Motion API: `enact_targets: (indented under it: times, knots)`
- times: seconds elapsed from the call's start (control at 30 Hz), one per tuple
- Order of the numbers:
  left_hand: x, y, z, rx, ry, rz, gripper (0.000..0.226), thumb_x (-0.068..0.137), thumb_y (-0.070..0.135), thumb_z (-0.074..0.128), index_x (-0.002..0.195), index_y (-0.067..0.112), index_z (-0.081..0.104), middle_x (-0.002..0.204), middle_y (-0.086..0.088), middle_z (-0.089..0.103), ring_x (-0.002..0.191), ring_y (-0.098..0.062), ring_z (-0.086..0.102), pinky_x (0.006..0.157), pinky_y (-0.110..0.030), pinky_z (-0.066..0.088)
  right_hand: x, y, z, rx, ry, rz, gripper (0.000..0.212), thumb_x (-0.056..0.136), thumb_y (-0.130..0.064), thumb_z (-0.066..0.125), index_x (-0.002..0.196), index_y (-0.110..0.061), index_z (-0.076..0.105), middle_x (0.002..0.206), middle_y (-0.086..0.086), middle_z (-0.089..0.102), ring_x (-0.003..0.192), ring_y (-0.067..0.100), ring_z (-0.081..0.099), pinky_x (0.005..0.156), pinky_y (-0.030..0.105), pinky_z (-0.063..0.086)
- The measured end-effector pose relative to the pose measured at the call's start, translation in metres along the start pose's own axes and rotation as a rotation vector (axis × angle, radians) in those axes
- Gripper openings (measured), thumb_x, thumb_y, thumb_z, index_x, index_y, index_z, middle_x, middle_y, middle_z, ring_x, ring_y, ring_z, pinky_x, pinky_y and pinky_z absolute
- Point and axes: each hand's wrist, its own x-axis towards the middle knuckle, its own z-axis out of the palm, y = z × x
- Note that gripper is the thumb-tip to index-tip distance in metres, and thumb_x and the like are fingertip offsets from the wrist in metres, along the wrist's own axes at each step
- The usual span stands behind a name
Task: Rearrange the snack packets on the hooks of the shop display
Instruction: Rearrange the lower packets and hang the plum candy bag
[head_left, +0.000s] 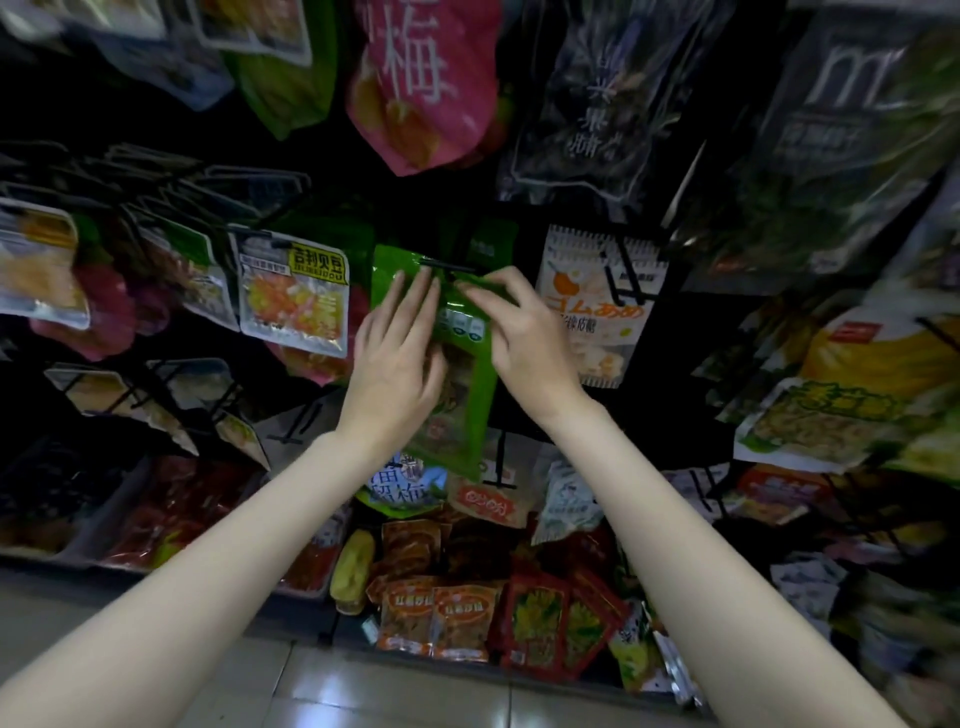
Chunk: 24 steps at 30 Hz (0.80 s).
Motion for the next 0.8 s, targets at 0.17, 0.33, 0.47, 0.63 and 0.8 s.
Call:
enact_targets:
  times: [0.17,0.33,0.47,0.63,0.8]
  knots:
    - [0.023,0.0,0.001,-0.015,-0.172,-0.011,0.058,0.094,0.016,0.044,0.146,0.003,0.021,0.154,-0.014,0.02,0.143,-0.025,0.016,0.116,-0.043,0.02,0.009,0.01,0.009,0.05,-0.035,0.229,0.047,0.088,0.007,0.044,0.128,-0.014,0.057,0.118,0.011,0.054,0.101,0.027,0.057,0.081,0.038,0.048]
    - [0.035,-0.015,-0.002,0.157,-0.454,-0.034,0.075,0.092,0.024,0.05,0.15,0.016,0.003,0.158,-0.003,-0.003,0.145,-0.022,0.002,0.114,-0.048,0.018,0.025,0.02,0.013,-0.034,-0.193,0.358,0.053,0.092,0.006,0.04,0.137,-0.021,0.046,0.143,0.01,0.035,0.121,0.029,0.046,0.091,0.035,0.045]
    - [0.024,-0.016,0.006,0.144,-0.508,-0.077,0.071,0.094,0.032,0.049,0.15,0.02,0.006,0.158,-0.004,-0.001,0.144,-0.027,0.006,0.112,-0.05,0.021,0.016,0.029,0.011,-0.045,-0.314,0.427,0.06,0.094,0.002,0.041,0.146,-0.025,0.029,0.153,0.008,0.011,0.139,0.029,0.021,0.107,0.033,0.032]
    - [-0.018,-0.015,0.026,0.055,-0.568,-0.06,0.064,0.094,0.017,0.045,0.149,0.021,0.013,0.158,-0.004,0.006,0.144,-0.025,0.011,0.112,-0.045,0.021,-0.052,0.033,-0.018,-0.021,-0.334,0.441,0.047,0.095,0.0,0.038,0.138,-0.018,0.041,0.149,0.006,0.021,0.137,0.022,0.023,0.107,0.021,0.021]
    - [-0.045,0.001,0.059,0.02,-0.69,-0.028,0.06,0.096,0.019,0.042,0.149,0.02,0.015,0.157,-0.003,0.011,0.142,-0.024,0.015,0.112,-0.04,0.019,-0.129,0.077,-0.047,-0.144,-0.464,0.66,0.041,0.096,-0.001,0.039,0.133,-0.016,0.048,0.141,0.007,0.034,0.132,0.026,0.029,0.106,0.029,0.027]
